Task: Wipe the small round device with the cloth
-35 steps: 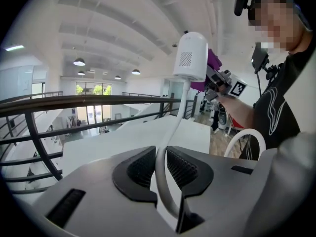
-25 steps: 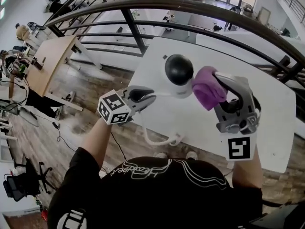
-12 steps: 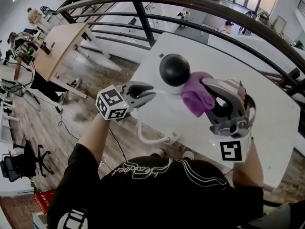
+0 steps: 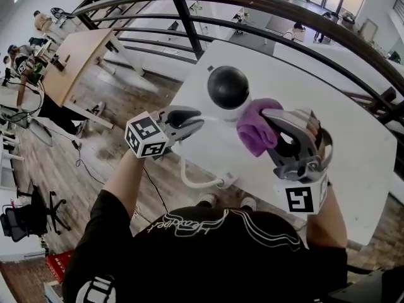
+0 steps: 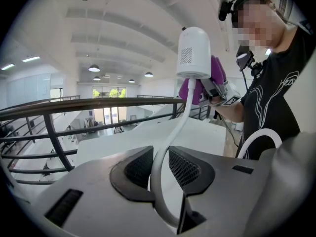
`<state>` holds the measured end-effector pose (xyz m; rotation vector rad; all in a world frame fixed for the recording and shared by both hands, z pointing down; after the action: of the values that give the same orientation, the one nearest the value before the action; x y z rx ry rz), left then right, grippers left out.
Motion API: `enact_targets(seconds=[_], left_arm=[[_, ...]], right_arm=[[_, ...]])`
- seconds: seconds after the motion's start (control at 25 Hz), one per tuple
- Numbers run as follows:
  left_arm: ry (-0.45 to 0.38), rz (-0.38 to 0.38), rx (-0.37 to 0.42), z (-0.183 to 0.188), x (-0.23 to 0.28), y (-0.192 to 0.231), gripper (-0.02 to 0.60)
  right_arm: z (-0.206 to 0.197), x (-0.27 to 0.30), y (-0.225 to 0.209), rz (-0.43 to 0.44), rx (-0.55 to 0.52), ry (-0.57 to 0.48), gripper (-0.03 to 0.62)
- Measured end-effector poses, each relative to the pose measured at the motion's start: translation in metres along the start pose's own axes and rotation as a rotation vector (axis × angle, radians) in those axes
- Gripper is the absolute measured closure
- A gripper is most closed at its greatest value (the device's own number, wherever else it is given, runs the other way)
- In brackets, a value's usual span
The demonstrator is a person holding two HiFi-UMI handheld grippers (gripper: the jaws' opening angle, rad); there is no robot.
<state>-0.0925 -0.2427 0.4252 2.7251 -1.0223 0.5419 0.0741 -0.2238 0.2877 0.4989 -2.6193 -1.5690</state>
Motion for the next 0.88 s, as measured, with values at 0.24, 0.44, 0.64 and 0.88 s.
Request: enact_targets(seconds=[0.24,0.44,0.64,0.88], left_arm=[[-0.015,0.004,-0.002,-0.001,0.000,-0.001,0.485],[-0.011,0.021,0.003,-0.001,-0.001,-0.001,0.485],[0.006,0.058,0.025,0.000,-0.001,-0.002,0.485],[0.037,0.104,0.038,0.000,-0.001,-0.004,0.479]], right_arm=[[-0.007,-0.009,0.020,0.030,0.002,0.034,0.533],[-0.017,-0.021,0.035,0.066,0.027,0.082,0.533],[-0.027,-0.034,0.033,0.066,0.127,0.092,0.533],[-0.034,-0.043,0.009,0.067,0.368,0.023,0.533]])
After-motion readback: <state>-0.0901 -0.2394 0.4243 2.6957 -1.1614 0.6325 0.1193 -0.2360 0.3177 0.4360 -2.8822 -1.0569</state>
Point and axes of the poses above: the fingertips, and each gripper's own axes: x forward along the fingers, y to its left, z out of its top, the point moved 2 cm from there along -x, backward along the fingers, and after that the axes turned 2 degrees about -y, right-handed, at the moved point
